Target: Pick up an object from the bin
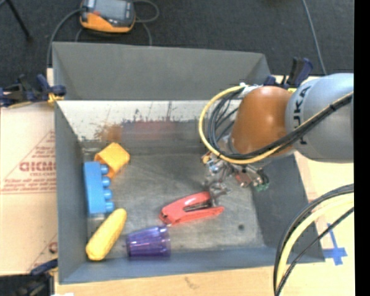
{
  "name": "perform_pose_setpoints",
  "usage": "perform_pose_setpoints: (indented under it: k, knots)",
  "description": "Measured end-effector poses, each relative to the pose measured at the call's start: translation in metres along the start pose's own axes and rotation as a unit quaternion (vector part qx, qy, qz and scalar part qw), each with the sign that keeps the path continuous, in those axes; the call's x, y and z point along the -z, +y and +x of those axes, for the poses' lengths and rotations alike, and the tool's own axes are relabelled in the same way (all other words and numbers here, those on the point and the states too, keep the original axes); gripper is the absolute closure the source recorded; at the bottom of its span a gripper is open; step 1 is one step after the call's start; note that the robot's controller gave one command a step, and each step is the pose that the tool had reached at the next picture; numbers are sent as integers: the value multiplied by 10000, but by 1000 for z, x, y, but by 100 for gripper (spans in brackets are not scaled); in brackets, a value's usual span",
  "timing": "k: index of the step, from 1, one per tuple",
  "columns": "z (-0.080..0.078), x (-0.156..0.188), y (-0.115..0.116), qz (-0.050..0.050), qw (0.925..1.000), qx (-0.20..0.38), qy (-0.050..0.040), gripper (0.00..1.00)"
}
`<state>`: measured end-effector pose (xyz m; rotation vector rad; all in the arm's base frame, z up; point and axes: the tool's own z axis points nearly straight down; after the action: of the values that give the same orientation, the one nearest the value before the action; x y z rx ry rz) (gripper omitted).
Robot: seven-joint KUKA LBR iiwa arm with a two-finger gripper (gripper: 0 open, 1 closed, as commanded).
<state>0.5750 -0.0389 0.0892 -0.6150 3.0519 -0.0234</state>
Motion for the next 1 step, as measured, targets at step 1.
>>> perform_pose_setpoints:
  k: [1]
  knots:
    - [3,31,3,-96,9997,188,114,100]
